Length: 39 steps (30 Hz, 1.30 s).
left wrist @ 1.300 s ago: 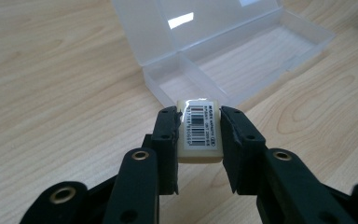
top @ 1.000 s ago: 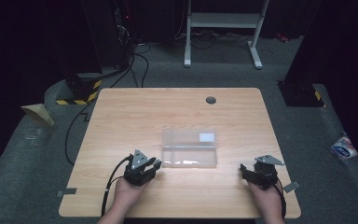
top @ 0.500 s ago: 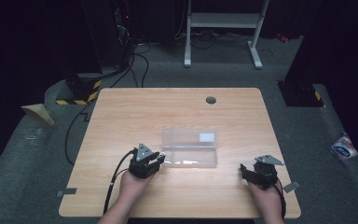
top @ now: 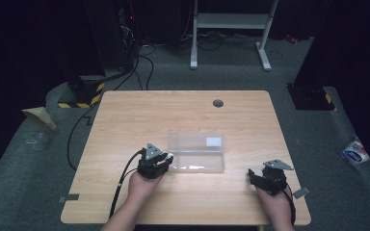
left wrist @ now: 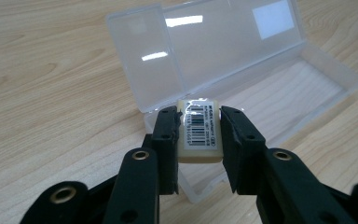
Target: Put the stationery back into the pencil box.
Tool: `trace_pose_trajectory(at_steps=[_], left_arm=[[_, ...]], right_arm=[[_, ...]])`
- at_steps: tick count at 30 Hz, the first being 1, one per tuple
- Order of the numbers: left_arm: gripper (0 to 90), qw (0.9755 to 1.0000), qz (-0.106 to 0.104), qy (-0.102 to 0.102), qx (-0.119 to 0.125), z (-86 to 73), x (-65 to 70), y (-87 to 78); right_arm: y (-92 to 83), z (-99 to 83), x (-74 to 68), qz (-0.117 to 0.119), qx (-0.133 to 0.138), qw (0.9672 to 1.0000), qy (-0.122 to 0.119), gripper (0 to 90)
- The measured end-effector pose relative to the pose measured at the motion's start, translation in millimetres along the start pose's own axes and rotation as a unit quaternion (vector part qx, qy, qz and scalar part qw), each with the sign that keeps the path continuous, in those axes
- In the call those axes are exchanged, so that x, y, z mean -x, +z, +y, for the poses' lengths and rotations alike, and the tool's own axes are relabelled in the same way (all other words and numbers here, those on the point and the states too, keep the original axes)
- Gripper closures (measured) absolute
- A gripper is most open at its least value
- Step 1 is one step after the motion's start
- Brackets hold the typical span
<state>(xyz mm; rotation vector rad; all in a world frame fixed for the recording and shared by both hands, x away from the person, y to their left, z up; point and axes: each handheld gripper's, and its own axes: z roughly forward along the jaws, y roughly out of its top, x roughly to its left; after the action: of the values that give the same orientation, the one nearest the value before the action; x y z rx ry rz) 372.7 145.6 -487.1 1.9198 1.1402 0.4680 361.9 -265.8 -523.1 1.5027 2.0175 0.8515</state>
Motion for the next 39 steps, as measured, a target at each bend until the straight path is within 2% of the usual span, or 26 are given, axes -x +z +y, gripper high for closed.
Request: trace_pose_trajectory(at_steps=[4, 17, 22, 25, 39], left_arm=[[68.1, 1.0000, 0.000, -0.004, -0.001, 1.3, 2.0, 7.1], [68.0, 0.9997, 0.011, 0.008, -0.020, 4.3, 6.8, 20.4], [68.0, 0.9996, 0.015, 0.008, -0.024, 5.0, 6.4, 23.1], [68.0, 0.9990, 0.024, 0.022, -0.030, 4.7, 7.8, 25.7], [67.9, 0.9981, 0.043, 0.021, -0.040, -1.0, 7.1, 29.2]], right_arm=[[-0.2, -0.3, 0.0, -0.001, 0.001, 1.0000, -0.001, 27.5], [-0.1, -0.3, -0.1, -0.001, 0.002, 1.0000, -0.001, 27.5], [-0.1, -0.4, -0.2, -0.001, 0.002, 1.0000, 0.000, 27.5], [-0.2, -0.3, 0.0, -0.001, 0.001, 1.0000, -0.001, 27.5], [-0.1, -0.3, -0.1, -0.001, 0.002, 1.0000, -0.001, 27.6]])
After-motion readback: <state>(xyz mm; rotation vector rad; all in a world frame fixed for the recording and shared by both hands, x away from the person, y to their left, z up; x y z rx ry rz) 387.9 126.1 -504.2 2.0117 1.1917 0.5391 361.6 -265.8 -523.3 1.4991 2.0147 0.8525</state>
